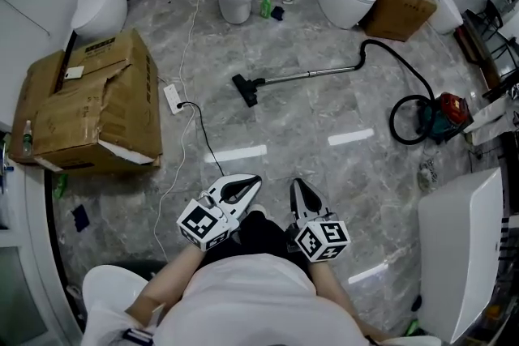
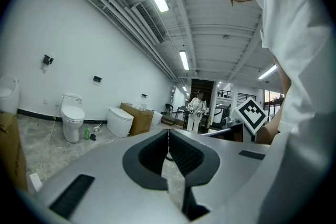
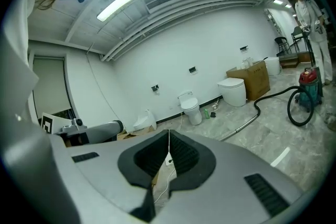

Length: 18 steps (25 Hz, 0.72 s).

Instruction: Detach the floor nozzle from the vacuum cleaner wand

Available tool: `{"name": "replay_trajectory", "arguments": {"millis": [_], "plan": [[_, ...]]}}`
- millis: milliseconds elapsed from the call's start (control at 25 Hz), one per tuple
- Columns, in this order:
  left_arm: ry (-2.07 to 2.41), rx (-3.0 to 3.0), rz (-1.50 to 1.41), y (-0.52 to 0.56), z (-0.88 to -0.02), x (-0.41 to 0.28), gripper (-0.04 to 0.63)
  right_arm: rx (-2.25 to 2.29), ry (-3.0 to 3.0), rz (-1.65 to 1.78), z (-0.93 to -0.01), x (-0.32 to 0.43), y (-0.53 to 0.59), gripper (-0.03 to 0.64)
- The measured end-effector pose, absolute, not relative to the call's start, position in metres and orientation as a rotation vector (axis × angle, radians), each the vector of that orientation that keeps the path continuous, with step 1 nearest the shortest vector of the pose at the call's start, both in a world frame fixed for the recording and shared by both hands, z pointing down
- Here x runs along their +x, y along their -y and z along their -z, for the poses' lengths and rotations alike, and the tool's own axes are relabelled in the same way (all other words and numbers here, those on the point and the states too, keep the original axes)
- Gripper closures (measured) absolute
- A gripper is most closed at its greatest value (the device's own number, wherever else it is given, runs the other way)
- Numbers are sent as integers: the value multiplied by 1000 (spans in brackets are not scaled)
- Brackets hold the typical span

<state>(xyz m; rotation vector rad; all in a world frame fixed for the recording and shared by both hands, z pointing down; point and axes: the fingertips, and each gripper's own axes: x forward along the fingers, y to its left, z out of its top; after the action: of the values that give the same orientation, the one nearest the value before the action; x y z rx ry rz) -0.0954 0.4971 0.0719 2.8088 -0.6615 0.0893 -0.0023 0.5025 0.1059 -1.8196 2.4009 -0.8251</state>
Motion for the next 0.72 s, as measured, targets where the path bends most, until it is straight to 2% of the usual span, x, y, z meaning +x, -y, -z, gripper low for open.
{"name": "replay_trajectory", "arguments": {"millis": [320, 720], "plan": [[685, 2812, -70, -467, -72, -61, 583, -1777, -2426, 826, -110, 28, -472, 600], [743, 2754, -79, -434, -84, -56, 583, -1750, -2433, 867, -119, 39, -448, 600]]}}
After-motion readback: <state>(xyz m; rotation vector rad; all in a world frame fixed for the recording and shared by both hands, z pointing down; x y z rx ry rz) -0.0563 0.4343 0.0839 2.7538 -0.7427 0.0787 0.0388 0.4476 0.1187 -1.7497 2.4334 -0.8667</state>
